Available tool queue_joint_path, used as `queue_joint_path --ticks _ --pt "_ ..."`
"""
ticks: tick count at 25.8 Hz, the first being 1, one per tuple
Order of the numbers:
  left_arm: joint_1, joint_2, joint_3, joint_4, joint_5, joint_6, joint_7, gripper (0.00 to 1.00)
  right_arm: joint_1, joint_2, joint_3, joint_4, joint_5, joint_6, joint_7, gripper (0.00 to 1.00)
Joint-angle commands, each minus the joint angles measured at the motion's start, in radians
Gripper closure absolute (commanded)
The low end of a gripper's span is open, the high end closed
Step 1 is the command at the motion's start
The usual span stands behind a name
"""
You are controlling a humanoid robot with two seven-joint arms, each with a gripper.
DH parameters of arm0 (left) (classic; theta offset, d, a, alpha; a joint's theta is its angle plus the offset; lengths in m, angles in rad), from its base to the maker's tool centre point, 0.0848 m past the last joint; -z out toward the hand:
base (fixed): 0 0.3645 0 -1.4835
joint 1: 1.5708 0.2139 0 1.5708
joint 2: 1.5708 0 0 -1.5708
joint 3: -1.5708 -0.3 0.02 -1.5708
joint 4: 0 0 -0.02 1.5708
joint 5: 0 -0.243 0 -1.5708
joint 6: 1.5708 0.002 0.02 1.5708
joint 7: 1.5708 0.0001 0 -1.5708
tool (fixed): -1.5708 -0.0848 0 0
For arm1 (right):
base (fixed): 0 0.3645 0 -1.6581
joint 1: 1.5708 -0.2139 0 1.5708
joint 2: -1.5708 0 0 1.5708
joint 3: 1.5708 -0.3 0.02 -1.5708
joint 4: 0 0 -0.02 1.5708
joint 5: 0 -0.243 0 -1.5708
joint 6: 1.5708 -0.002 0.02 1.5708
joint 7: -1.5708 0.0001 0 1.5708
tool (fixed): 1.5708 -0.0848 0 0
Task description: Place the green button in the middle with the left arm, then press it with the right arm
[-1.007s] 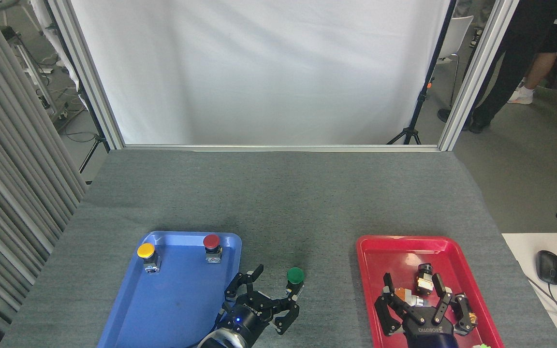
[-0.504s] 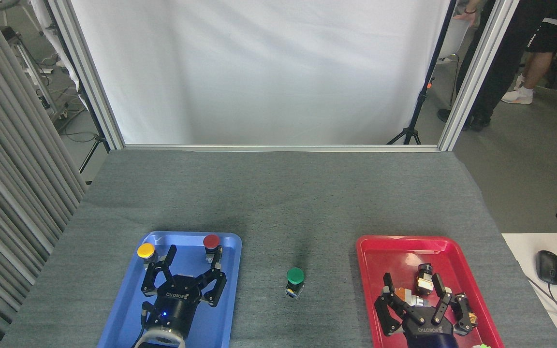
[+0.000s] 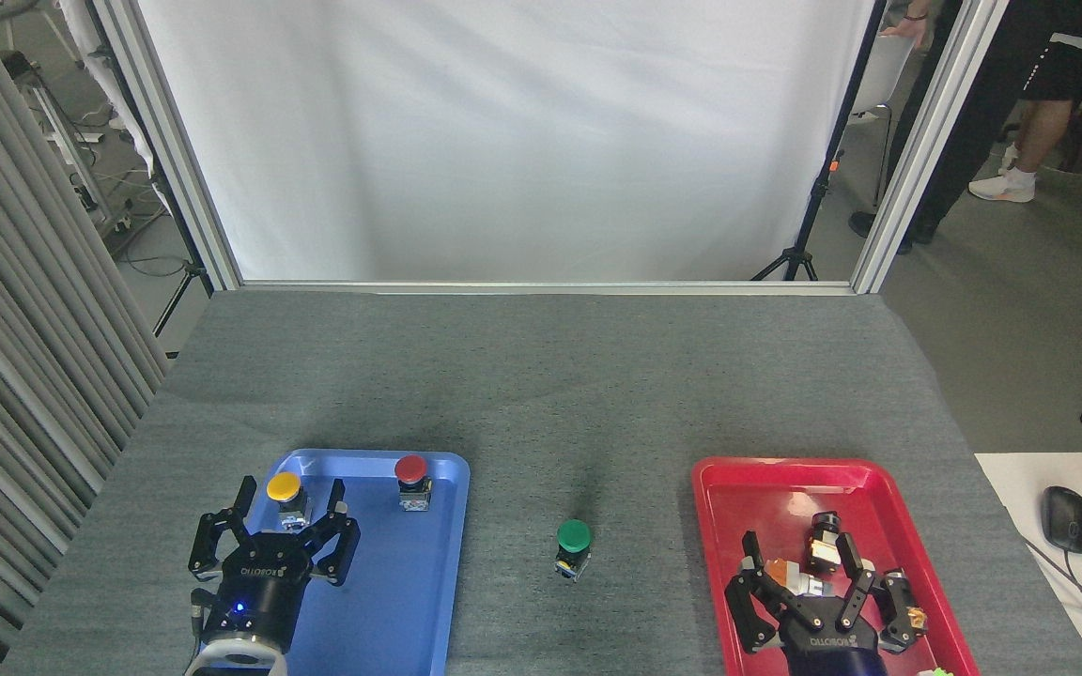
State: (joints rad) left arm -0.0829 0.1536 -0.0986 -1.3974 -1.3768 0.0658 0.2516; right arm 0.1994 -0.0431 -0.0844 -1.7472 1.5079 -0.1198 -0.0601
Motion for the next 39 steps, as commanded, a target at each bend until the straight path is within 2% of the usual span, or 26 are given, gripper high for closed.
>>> queue_joint_path --ticks 1,6,10,24,39 --pt "0.003 0.009 0.008 0.003 0.012 -0.011 -0.002 0.01 0.0 0.002 0.0 0.0 0.0 0.0 0.0 0.0" --pt "-0.003 0.011 0.01 0.0 0.022 -0.018 -0.002 0.01 0.0 0.003 0.002 0.0 -0.001 0.0 0.0 0.0" --pt "-0.003 0.017 0.011 -0.002 0.03 -0.075 -0.003 0.01 0.0 0.003 0.005 0.0 0.0 0.0 0.0 0.0" --pt "0.005 0.018 0.072 -0.014 0.033 -0.075 -0.008 0.01 0.0 0.003 0.006 0.0 -0.002 0.0 0.0 0.0" --pt "0.005 0.015 0.079 -0.028 0.039 -0.078 -0.009 0.01 0.0 0.005 0.006 0.002 -0.002 0.0 0.0 0.0"
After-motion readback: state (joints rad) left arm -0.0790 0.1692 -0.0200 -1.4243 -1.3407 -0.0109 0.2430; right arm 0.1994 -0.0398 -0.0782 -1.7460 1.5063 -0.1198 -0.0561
